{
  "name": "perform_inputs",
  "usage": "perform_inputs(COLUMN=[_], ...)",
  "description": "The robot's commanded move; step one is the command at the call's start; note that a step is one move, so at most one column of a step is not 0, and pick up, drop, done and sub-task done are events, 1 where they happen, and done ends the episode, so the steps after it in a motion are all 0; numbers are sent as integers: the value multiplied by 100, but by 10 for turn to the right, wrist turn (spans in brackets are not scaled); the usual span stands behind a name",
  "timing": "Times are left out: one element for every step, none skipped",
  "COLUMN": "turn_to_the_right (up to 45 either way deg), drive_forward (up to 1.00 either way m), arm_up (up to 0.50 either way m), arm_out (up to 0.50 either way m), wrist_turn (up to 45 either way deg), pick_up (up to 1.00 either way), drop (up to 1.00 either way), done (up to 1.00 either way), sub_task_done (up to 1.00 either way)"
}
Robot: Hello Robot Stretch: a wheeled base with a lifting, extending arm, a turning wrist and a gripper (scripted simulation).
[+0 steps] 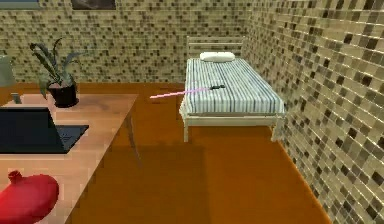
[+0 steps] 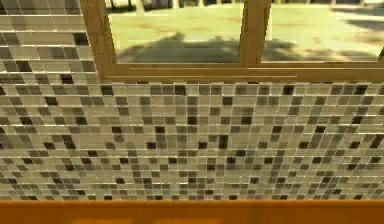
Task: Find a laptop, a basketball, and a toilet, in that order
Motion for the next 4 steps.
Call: perform_inputs(turn_to_the_right=[-390,0,-450,-450], drive_forward=[0,0,0,0], arm_up=[0,0,0,0], arm_out=[0,0,0,0], wrist_turn=[0,0,0,0], pick_up=[0,0,0,0], drop=[0,0,0,0], done=[0,0,0,0], sub_task_done=[0,100,0,0])
